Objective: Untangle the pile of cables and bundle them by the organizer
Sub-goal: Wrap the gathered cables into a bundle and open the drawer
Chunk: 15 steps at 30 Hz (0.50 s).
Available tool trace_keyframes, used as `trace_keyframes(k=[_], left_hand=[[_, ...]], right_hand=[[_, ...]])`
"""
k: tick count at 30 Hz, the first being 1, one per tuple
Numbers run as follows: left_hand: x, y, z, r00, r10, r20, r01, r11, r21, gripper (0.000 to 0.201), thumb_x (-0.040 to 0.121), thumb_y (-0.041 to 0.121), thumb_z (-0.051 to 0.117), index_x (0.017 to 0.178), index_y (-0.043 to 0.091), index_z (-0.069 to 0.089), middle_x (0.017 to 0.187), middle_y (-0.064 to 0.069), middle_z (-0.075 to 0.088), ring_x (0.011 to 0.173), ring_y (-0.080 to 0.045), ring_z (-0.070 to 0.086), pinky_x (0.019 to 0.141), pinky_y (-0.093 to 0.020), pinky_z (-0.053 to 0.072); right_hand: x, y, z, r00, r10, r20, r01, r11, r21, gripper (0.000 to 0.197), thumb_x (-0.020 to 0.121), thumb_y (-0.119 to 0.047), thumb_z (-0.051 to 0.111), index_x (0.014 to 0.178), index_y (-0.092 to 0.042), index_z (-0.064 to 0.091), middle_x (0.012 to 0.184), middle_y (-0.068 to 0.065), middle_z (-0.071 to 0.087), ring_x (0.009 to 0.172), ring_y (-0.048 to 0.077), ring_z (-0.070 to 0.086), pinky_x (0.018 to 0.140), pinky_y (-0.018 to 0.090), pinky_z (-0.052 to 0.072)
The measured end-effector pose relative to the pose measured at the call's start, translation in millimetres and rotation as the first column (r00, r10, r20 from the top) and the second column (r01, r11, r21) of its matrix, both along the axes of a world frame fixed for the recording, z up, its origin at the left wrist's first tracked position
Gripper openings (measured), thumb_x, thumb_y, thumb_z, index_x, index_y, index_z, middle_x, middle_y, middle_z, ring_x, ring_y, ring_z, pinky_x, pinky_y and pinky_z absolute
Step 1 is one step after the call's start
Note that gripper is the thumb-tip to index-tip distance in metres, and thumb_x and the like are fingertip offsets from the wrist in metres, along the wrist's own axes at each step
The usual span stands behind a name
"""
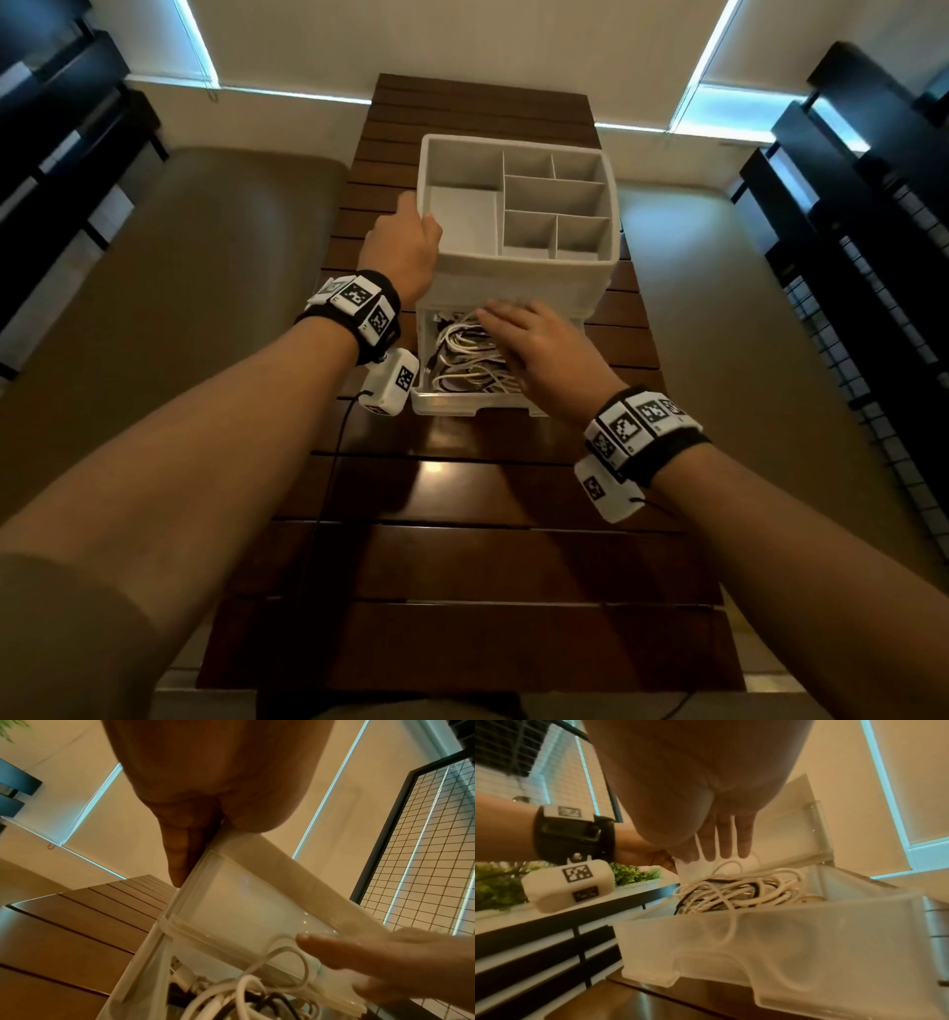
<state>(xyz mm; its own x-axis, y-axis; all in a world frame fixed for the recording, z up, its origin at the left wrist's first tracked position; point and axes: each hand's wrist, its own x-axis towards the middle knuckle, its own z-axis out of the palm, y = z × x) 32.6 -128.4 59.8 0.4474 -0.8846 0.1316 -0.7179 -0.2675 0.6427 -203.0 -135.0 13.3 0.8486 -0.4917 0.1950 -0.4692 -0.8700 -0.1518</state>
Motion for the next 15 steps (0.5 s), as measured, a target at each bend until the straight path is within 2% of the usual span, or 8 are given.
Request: trace_keyframes(k=[1,3,6,8,9,12,13,15], left_hand=[[-0.4,0.2,0.4,1.0,0.001,0.009,-0.001,1.0,0.006,0.038,0.11,0.035,0.033,0.129,0.005,0.049,0.111,-0.024,0.065,0.093,-0.044,0.062,0.084,-0.056,0.054],[-1.3,0.5,1.2,1.0,0.012,0.023,-0.012,1.0,0.021,0.039,0.11,0.035,0.033,0.129,0.005,0.048,0.112,-0.024,0.065,0.094,-0.043,0.062,0.084,-0.056,0.054],[-4.3,-0.4,2.5,0.997,0.027,0.071,-0.029,0.999,0.031,0.039,0.111,0.035,0.032,0.129,0.004,0.049,0.112,-0.023,0.065,0.094,-0.043,0.062,0.082,-0.054,0.053],[-4.1,-1.4,2.0,0.993,0.031,0.117,-0.036,0.998,0.046,0.039,0.111,0.035,0.032,0.128,0.004,0.049,0.111,-0.022,0.066,0.092,-0.042,0.061,0.078,-0.05,0.05],[-3.7,-1.6,2.2,0.991,0.031,0.131,-0.038,0.998,0.049,0.039,0.111,0.035,0.031,0.128,0.004,0.049,0.111,-0.022,0.066,0.09,-0.04,0.06,0.076,-0.048,0.048],[-1.6,-1.0,4.5,0.988,0.016,0.153,-0.025,0.998,0.059,0.038,0.112,0.034,0.032,0.129,0.004,0.049,0.109,-0.021,0.065,0.084,-0.035,0.052,0.073,-0.045,0.041],[-1.7,-0.9,5.3,0.988,0.012,0.156,-0.022,0.998,0.063,0.038,0.112,0.034,0.032,0.129,0.004,0.049,0.109,-0.021,0.064,0.084,-0.035,0.052,0.073,-0.044,0.04],[-2.2,-1.4,5.6,0.987,0.012,0.159,-0.022,0.998,0.061,0.038,0.112,0.033,0.031,0.129,0.004,0.048,0.107,-0.019,0.063,0.084,-0.034,0.052,0.073,-0.044,0.04]], right_hand=[[-0.8,0.5,-0.1,0.998,0.032,-0.05,-0.03,0.999,0.027,0.049,0.099,-0.009,0.055,0.148,-0.017,0.056,0.151,0.007,0.056,0.135,0.032,0.052,0.105,0.047,0.049],[1.6,-1.3,1.4,0.979,0.072,-0.19,-0.06,0.996,0.067,0.056,0.098,-0.004,0.05,0.15,-0.025,0.054,0.155,0.004,0.053,0.134,0.033,0.056,0.097,0.05,0.055],[12.5,-3.4,6.2,0.923,0.117,-0.366,-0.134,0.991,-0.02,0.054,0.101,-0.011,0.038,0.149,-0.028,0.053,0.153,0.005,0.054,0.128,0.033,0.059,0.086,0.048,0.058],[20.7,-2.9,5.9,0.88,0.113,-0.462,-0.176,0.98,-0.094,0.058,0.097,-0.02,0.025,0.149,-0.027,0.05,0.147,0.006,0.057,0.131,0.033,0.052,0.087,0.047,0.057],[23.7,-4.0,3.8,0.869,0.107,-0.483,-0.185,0.976,-0.115,0.058,0.097,-0.023,0.024,0.149,-0.027,0.049,0.145,0.007,0.059,0.132,0.033,0.049,0.088,0.047,0.056],[27.0,-8.0,-1.0,0.876,0.121,-0.467,-0.196,0.974,-0.115,0.045,0.102,-0.021,0.041,0.145,-0.026,0.051,0.142,0.005,0.06,0.132,0.035,0.05,0.091,0.048,0.057],[25.3,-7.9,-0.9,0.897,0.138,-0.42,-0.199,0.975,-0.103,0.039,0.103,-0.022,0.046,0.141,-0.025,0.057,0.139,0.004,0.062,0.13,0.034,0.053,0.089,0.049,0.057],[21.0,-6.8,0.3,0.963,0.135,-0.231,-0.167,0.978,-0.123,0.031,0.101,-0.022,0.055,0.13,-0.021,0.068,0.136,0.004,0.065,0.127,0.033,0.055,0.089,0.049,0.056]])
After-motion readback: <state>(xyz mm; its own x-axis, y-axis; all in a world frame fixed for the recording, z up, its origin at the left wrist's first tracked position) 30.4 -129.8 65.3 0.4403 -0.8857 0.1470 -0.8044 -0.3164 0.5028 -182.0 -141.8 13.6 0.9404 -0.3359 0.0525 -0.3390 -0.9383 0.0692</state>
